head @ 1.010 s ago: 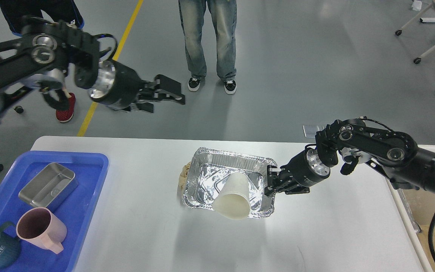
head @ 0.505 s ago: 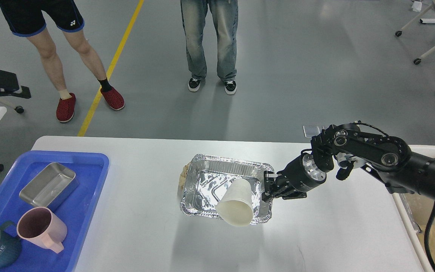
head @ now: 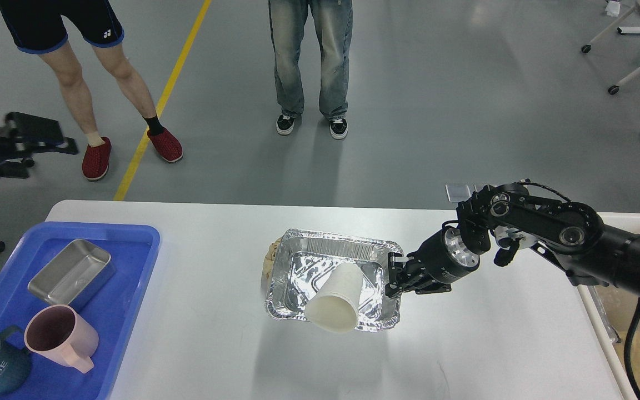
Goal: Tidy desktop
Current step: 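Raise the left arm away from the foil tray, then reach the left gripper to the crumpled brown paper and grasp it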
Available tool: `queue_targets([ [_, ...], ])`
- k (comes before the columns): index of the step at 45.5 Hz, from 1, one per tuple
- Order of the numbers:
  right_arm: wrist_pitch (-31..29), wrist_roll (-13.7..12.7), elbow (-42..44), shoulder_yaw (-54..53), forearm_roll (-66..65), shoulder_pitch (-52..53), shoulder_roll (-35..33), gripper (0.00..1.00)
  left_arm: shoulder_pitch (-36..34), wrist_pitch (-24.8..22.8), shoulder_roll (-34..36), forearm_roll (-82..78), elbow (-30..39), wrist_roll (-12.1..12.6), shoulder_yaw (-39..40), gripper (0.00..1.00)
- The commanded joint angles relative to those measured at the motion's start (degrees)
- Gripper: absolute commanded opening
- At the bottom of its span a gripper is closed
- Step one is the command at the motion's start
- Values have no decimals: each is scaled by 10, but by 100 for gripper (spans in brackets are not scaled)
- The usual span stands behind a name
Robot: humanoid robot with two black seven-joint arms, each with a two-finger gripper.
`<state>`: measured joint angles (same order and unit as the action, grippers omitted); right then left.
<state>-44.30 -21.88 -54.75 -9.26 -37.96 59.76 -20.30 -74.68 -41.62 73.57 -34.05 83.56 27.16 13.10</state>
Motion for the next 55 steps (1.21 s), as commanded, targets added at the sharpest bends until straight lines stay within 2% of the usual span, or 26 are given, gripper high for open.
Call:
queue_targets([
  [1,0,0,0,-3,0,0,-3,0,35,52,-93,-8,-12,1,-1,93],
  [5,0,0,0,-3,1,0,-4,0,58,74,-143,-14,-36,2,-1,93],
  [6,0,0,0,-3,0,0,-4,0,82,94,-202,-31,-75,2,-1,93],
  [7,0,0,0,-4,0,-1,-4,0,89,100,-220,-38,-89,2,-1,93],
  [15,0,0,-1,-8,0,-11,-8,0,137,109,-346,-75,-201,2,1,93],
  [25,0,0,0,-10,0,-11,-8,0,180,116,-442,-76,-294,0,7,93],
  [35,0,0,0,-11,0,-11,-7,0,185,121,-526,-74,-365,-1,7,93],
  [48,0,0,0,-11,0,-12,-8,0,198,154,-597,-75,-410,-22,4,93],
  [55,0,0,-1,-11,0,-12,-8,0,212,168,-634,-75,-448,-47,3,93],
])
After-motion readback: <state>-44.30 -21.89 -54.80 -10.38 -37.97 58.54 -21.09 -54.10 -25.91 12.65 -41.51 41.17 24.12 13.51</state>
